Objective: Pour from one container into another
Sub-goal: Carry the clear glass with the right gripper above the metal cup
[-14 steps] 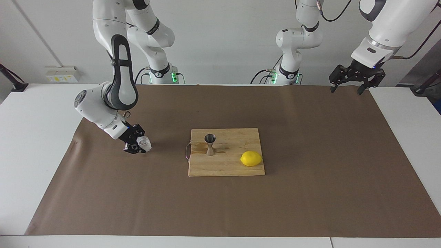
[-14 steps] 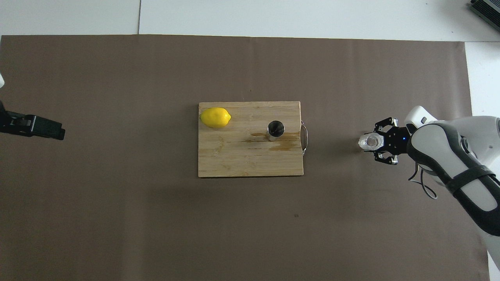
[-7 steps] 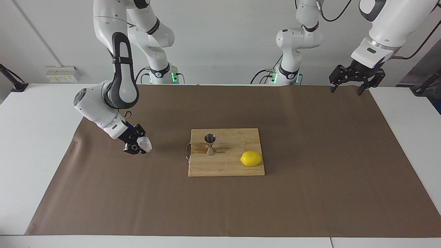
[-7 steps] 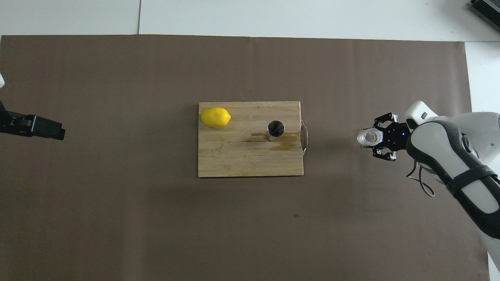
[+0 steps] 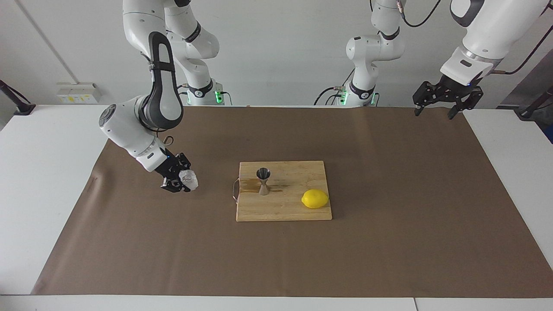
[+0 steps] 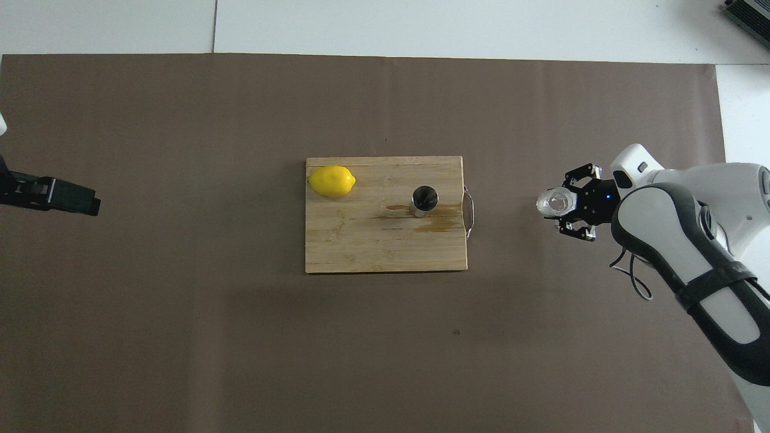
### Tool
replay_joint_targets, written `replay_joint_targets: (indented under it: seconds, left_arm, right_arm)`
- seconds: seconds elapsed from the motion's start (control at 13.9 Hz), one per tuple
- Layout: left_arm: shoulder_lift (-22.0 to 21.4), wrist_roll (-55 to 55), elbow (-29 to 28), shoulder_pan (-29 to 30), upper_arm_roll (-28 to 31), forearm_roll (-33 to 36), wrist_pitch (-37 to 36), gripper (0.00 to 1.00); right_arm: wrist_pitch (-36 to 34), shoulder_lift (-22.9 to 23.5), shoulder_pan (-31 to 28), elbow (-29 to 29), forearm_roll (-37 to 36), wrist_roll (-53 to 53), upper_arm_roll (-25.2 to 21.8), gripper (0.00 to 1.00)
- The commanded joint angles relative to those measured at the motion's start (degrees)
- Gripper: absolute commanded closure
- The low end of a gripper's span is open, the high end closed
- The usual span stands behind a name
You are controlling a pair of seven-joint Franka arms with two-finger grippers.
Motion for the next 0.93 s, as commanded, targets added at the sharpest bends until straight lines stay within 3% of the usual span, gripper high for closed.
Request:
replay_joint_targets:
  seconds: [0.0,0.36,0.86]
  left_arm:
    - [-1.14,-0.39,-1.54,0.28,0.01,-0.47,0.75,0.0]
    - [-1.14,-0.39,-1.54,0.28,-0.08,-0.47,0.75,0.0]
    - [-1.14,-0.39,-1.54,0.28,-0.08,-0.47,0.75,0.0]
  right_arm:
    - [0.85,-1.88,1.13,0.55,-4.05,6.47,0.31,0.98]
    - [-0.81,-3.03,4.46,3.53,-10.03,16.4,0.4,0.98]
    - [-8.72,-2.42,12.19,12.93,-22.6,35.73,0.4,0.98]
